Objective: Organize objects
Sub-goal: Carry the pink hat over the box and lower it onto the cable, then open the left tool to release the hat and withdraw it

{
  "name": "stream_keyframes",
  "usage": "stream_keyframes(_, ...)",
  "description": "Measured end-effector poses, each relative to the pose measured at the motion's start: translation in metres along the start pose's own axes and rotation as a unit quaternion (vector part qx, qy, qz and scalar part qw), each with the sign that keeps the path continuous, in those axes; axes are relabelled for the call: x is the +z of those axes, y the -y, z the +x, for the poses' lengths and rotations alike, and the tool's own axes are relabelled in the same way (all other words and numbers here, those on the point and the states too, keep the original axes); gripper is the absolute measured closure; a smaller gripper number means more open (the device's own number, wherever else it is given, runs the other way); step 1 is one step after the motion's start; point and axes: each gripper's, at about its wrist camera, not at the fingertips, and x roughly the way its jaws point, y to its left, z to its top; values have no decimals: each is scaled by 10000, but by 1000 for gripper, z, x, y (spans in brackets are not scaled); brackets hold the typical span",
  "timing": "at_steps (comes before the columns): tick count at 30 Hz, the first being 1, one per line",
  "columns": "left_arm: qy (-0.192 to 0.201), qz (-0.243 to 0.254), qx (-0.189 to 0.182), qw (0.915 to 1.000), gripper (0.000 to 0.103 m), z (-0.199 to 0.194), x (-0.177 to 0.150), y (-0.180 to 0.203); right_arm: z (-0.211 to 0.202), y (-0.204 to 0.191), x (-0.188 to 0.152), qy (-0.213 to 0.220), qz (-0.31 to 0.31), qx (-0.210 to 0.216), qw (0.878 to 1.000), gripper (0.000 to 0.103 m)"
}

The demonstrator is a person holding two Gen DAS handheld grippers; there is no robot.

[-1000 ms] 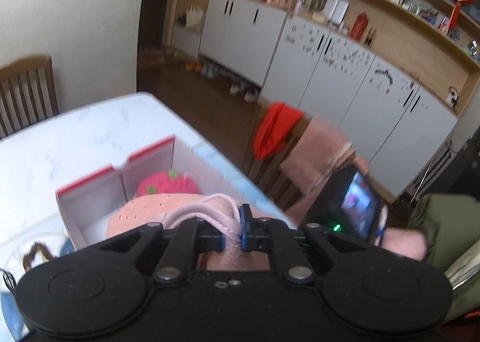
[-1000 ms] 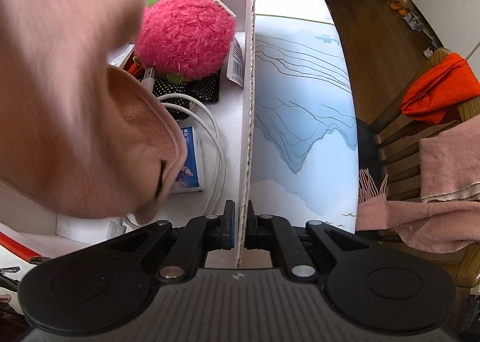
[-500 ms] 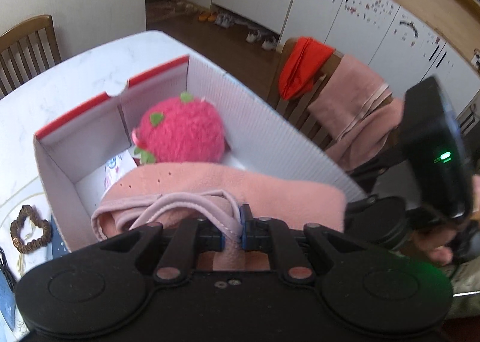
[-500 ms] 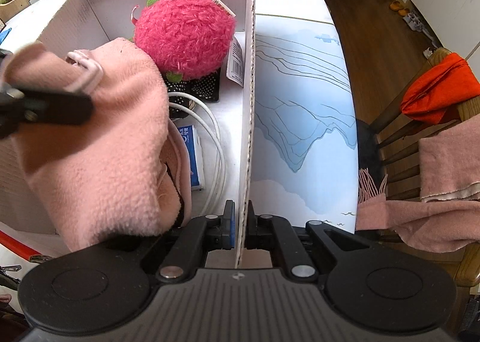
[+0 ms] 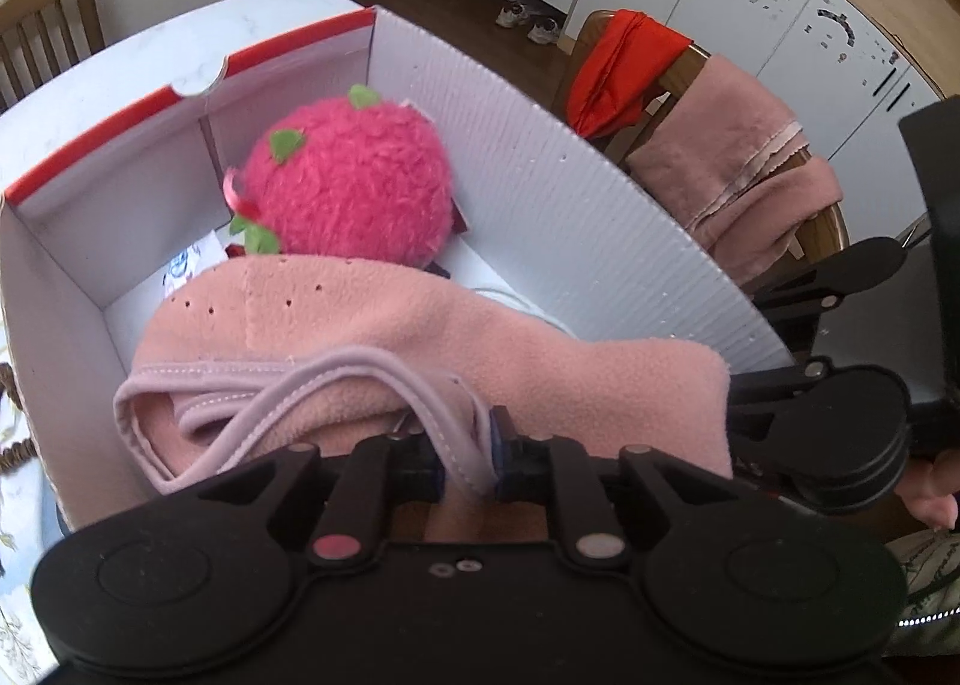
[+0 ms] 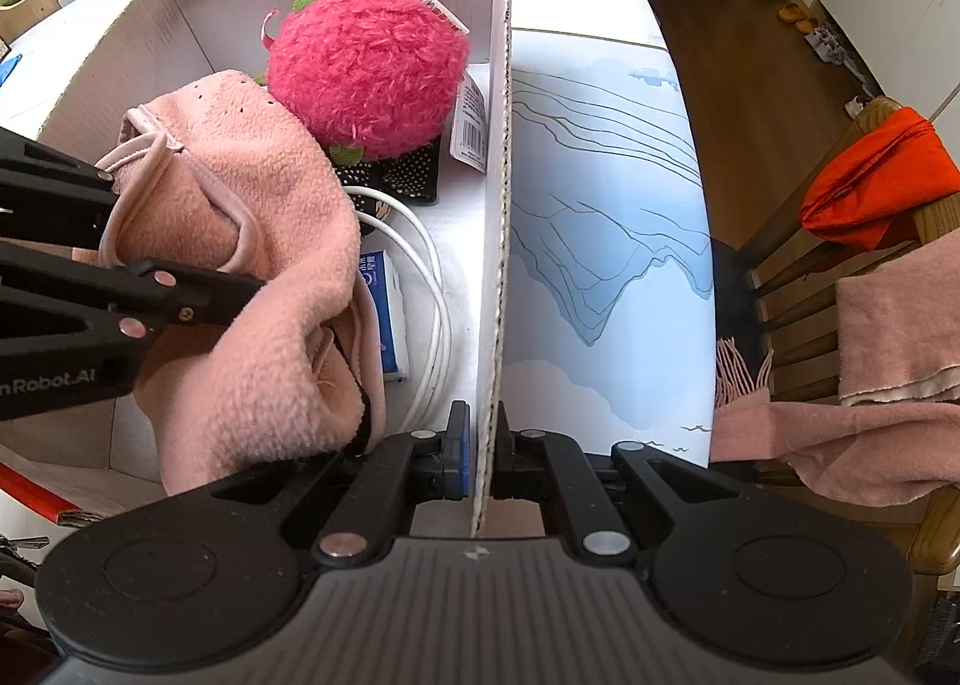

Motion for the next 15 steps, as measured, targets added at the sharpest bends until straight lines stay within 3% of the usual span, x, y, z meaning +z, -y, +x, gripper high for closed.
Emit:
stream_keyframes(3,-13,-67,-12,10000,87,-1,-2,-2,0,0,0,2,0,-2,10000,98)
stream_keyframes(9,82,-93,-30,9999,71,-9,-8,-3,0,0,0,-1,2,-3,10000,98)
stream_keyframes(13,219,-119,31,9997,49,-18,-12,-3,0,0,0,-2,-2,-7,10000,98)
stream_keyframes(15,284,-144,48,9995,46,-22,-13,-4,0,0,0,-3,-2,-7,10000,98)
